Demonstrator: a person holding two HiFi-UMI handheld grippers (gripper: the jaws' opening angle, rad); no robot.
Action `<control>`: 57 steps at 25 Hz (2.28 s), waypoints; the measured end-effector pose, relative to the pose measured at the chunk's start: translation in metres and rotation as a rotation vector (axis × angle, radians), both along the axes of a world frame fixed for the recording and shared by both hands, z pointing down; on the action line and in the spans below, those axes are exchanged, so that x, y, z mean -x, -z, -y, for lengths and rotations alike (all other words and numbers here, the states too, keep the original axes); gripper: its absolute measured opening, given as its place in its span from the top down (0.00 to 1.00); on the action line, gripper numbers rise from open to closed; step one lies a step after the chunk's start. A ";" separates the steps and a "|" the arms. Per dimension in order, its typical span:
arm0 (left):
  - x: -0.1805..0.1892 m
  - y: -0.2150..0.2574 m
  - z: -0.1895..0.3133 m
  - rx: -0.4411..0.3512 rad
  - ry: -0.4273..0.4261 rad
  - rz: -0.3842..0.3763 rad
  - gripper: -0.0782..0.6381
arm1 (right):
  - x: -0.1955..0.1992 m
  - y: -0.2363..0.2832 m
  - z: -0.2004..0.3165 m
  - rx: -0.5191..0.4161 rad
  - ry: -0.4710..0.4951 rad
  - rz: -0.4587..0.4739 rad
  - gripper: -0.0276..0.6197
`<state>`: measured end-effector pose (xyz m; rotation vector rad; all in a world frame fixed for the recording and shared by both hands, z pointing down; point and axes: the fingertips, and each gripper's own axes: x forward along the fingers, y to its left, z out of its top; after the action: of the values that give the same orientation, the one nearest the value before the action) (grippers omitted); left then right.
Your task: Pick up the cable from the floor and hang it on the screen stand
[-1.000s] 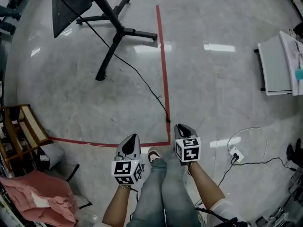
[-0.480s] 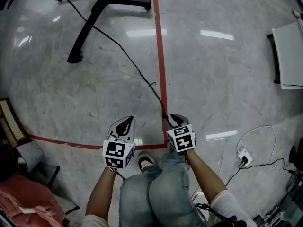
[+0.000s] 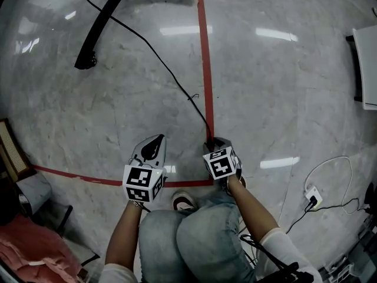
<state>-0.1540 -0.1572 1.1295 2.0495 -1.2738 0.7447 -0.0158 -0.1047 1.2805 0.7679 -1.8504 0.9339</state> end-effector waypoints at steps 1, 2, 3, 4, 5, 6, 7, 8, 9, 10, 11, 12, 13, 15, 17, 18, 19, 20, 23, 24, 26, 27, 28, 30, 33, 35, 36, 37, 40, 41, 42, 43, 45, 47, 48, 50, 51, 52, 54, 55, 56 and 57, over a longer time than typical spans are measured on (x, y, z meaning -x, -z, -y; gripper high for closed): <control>0.000 -0.001 0.002 0.000 -0.005 0.001 0.89 | 0.000 -0.004 -0.001 0.001 0.000 -0.008 0.75; 0.000 -0.001 0.004 0.000 -0.009 0.002 0.89 | -0.001 -0.007 0.000 -0.001 -0.001 -0.021 0.75; -0.001 0.000 0.006 0.000 -0.011 0.002 0.89 | -0.003 -0.010 0.001 -0.003 -0.001 -0.037 0.75; 0.000 0.000 0.007 0.002 -0.013 0.002 0.89 | -0.004 -0.012 0.002 -0.002 0.001 -0.051 0.75; 0.000 0.001 0.008 0.004 -0.013 0.002 0.89 | -0.005 -0.014 0.003 0.002 0.004 -0.059 0.77; 0.000 0.003 0.008 0.008 -0.011 0.001 0.89 | -0.006 -0.014 0.004 0.009 0.007 -0.060 0.77; 0.000 0.004 0.008 0.012 -0.008 -0.001 0.89 | -0.007 -0.013 0.004 0.015 0.010 -0.058 0.77; -0.001 0.006 0.007 0.017 -0.006 -0.003 0.89 | -0.009 -0.011 0.004 0.020 0.010 -0.053 0.77; -0.002 0.008 0.006 0.023 -0.005 -0.003 0.89 | -0.011 -0.006 0.005 0.021 0.010 -0.046 0.77; -0.003 0.011 0.005 0.029 -0.005 -0.002 0.89 | -0.013 0.000 0.008 0.020 0.009 -0.038 0.77; -0.004 0.014 0.005 0.035 -0.006 0.000 0.89 | -0.015 0.008 0.011 0.019 0.007 -0.027 0.78; -0.005 0.017 0.004 0.043 -0.008 0.003 0.89 | -0.017 0.017 0.014 0.018 0.005 -0.014 0.78; -0.007 0.020 0.003 0.051 -0.014 0.009 0.89 | -0.019 0.027 0.017 0.018 0.004 -0.002 0.78; -0.013 0.025 0.001 0.064 -0.036 0.023 0.89 | -0.024 0.045 0.019 0.025 0.004 0.025 0.78; -0.022 0.022 0.002 0.065 -0.081 0.034 0.89 | -0.030 0.056 0.021 0.034 -0.001 0.054 0.78; -0.026 0.017 0.005 0.060 -0.108 0.037 0.88 | -0.034 0.058 0.022 0.038 0.002 0.066 0.78; -0.030 0.010 0.010 0.054 -0.135 0.038 0.88 | -0.038 0.057 0.022 0.043 0.013 0.075 0.78; -0.033 0.001 0.017 0.047 -0.162 0.039 0.87 | -0.041 0.055 0.022 0.048 0.030 0.083 0.78; -0.041 -0.034 0.048 0.018 -0.275 0.085 0.75 | -0.048 0.043 0.032 0.039 0.082 0.108 0.78; -0.041 -0.045 0.063 -0.008 -0.321 0.129 0.70 | -0.048 0.039 0.039 0.027 0.097 0.118 0.78; -0.039 -0.059 0.099 -0.082 -0.412 0.240 0.68 | -0.046 0.032 0.052 0.007 0.117 0.136 0.78; -0.038 -0.064 0.117 -0.115 -0.462 0.298 0.68 | -0.044 0.029 0.057 0.003 0.121 0.146 0.78; -0.036 -0.069 0.133 -0.137 -0.520 0.357 0.67 | -0.043 0.026 0.063 0.005 0.122 0.158 0.78; -0.032 -0.083 0.159 -0.157 -0.655 0.487 0.62 | -0.040 0.023 0.071 0.011 0.122 0.184 0.78; -0.025 -0.099 0.192 -0.194 -0.833 0.705 0.59 | -0.039 0.022 0.079 0.007 0.131 0.206 0.78; -0.021 -0.107 0.209 -0.214 -0.934 0.845 0.59 | -0.040 0.020 0.080 -0.003 0.145 0.205 0.78; -0.019 -0.111 0.215 -0.212 -0.986 0.908 0.59 | -0.041 0.019 0.080 -0.007 0.153 0.203 0.78; -0.018 -0.116 0.218 -0.205 -1.034 0.962 0.59 | -0.042 0.018 0.078 -0.009 0.159 0.201 0.78; -0.021 -0.124 0.224 -0.194 -1.128 1.060 0.59 | -0.043 0.020 0.078 -0.024 0.162 0.207 0.78; -0.023 -0.126 0.226 -0.199 -1.143 1.083 0.59 | -0.042 0.022 0.079 -0.029 0.159 0.213 0.78; -0.024 -0.126 0.227 -0.205 -1.153 1.105 0.59 | -0.042 0.024 0.079 -0.030 0.156 0.221 0.78; -0.024 -0.127 0.229 -0.209 -1.160 1.125 0.59 | -0.042 0.026 0.079 -0.030 0.153 0.230 0.78; -0.023 -0.127 0.232 -0.212 -1.163 1.163 0.61 | -0.042 0.029 0.079 -0.033 0.155 0.246 0.78; -0.023 -0.128 0.235 -0.220 -1.160 1.204 0.70 | -0.044 0.033 0.077 -0.035 0.161 0.258 0.78; -0.022 -0.129 0.236 -0.219 -1.158 1.216 0.72 | -0.045 0.035 0.075 -0.033 0.163 0.263 0.78; -0.018 -0.131 0.236 -0.206 -1.148 1.225 0.73 | -0.046 0.039 0.073 -0.033 0.165 0.272 0.78; -0.017 -0.131 0.236 -0.203 -1.144 1.226 0.74 | -0.046 0.040 0.074 -0.037 0.165 0.275 0.78; -0.016 -0.131 0.235 -0.204 -1.141 1.227 0.75 | -0.046 0.042 0.074 -0.043 0.164 0.278 0.78; -0.015 -0.131 0.233 -0.212 -1.139 1.239 0.78 | -0.049 0.044 0.076 -0.061 0.161 0.285 0.78; -0.014 -0.131 0.232 -0.215 -1.139 1.253 0.79 | -0.051 0.045 0.078 -0.072 0.157 0.290 0.78; -0.013 -0.132 0.232 -0.217 -1.140 1.266 0.81 | -0.053 0.048 0.080 -0.082 0.151 0.297 0.78; -0.011 -0.132 0.231 -0.219 -1.138 1.275 0.82 | -0.055 0.051 0.082 -0.091 0.142 0.304 0.78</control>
<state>-0.1431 -0.3884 1.2615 2.3969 -0.4775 2.8124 0.0391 -0.1864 1.2295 0.5619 -2.1942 0.9191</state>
